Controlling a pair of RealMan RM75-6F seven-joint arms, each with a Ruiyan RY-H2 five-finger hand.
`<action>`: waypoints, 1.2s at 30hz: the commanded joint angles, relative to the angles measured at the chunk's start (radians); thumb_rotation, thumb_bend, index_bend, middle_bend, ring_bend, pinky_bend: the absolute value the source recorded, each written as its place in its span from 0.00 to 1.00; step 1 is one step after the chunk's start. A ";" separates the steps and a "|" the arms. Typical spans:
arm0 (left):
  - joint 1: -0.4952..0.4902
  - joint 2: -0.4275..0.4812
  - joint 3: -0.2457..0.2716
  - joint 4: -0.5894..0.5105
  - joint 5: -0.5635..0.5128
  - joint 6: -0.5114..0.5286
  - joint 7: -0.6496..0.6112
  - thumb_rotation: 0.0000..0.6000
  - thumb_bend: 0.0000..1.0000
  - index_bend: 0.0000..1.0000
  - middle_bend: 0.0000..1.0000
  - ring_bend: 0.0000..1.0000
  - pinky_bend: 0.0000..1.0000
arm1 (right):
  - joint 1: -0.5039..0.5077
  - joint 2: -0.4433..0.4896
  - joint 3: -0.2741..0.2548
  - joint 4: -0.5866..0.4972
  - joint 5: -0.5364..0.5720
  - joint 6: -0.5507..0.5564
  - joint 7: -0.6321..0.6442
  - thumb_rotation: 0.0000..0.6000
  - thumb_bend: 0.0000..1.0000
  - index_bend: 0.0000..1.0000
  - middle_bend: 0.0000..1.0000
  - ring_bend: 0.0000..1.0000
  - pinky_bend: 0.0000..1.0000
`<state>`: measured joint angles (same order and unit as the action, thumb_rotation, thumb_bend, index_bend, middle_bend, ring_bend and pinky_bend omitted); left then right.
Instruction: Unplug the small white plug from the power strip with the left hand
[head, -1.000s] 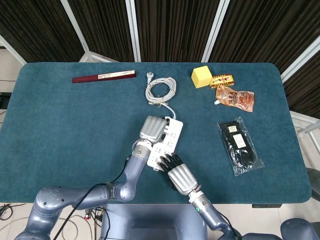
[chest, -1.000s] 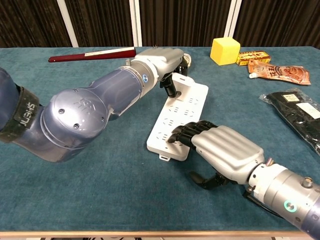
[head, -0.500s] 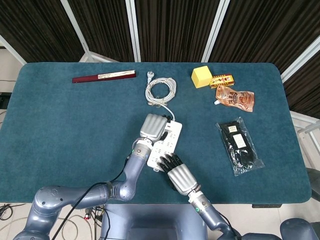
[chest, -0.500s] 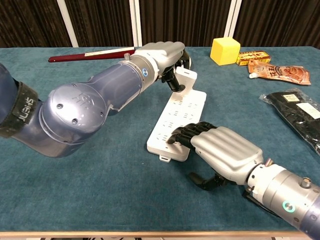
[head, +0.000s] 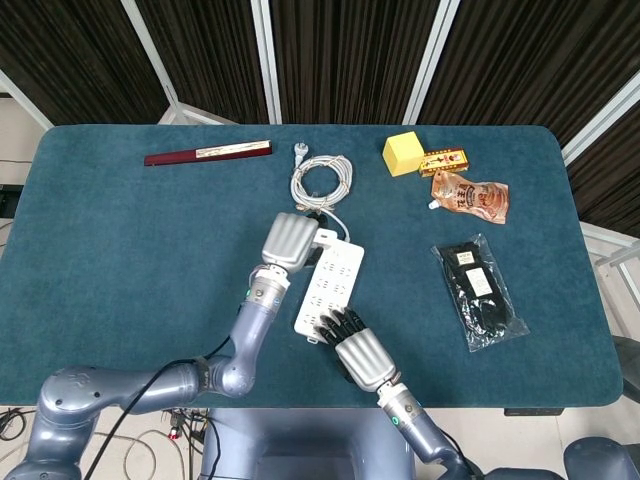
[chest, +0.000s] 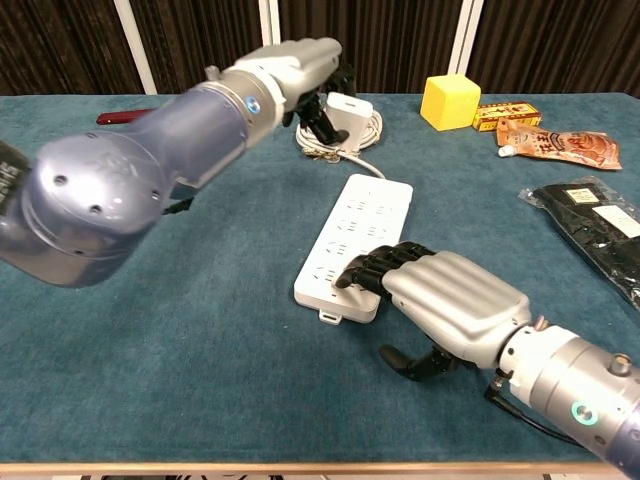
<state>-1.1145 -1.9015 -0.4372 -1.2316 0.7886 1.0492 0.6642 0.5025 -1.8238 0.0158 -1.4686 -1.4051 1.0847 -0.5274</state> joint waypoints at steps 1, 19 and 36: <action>0.034 0.047 0.011 -0.049 0.015 0.024 -0.009 1.00 0.38 0.79 0.88 0.64 0.64 | -0.003 0.003 0.009 -0.012 -0.013 0.023 -0.006 1.00 0.50 0.15 0.18 0.09 0.10; 0.204 0.230 0.182 -0.215 0.058 0.074 -0.003 1.00 0.37 0.77 0.87 0.62 0.62 | -0.005 0.089 0.065 -0.158 -0.060 0.114 -0.058 1.00 0.50 0.12 0.16 0.09 0.10; 0.277 0.242 0.252 -0.187 -0.023 0.094 0.068 1.00 0.04 0.29 0.31 0.25 0.27 | -0.020 0.145 0.064 -0.200 -0.040 0.125 -0.080 1.00 0.50 0.12 0.15 0.09 0.10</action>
<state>-0.8400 -1.6601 -0.1823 -1.4182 0.7668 1.1405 0.7344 0.4836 -1.6798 0.0794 -1.6702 -1.4464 1.2095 -0.6071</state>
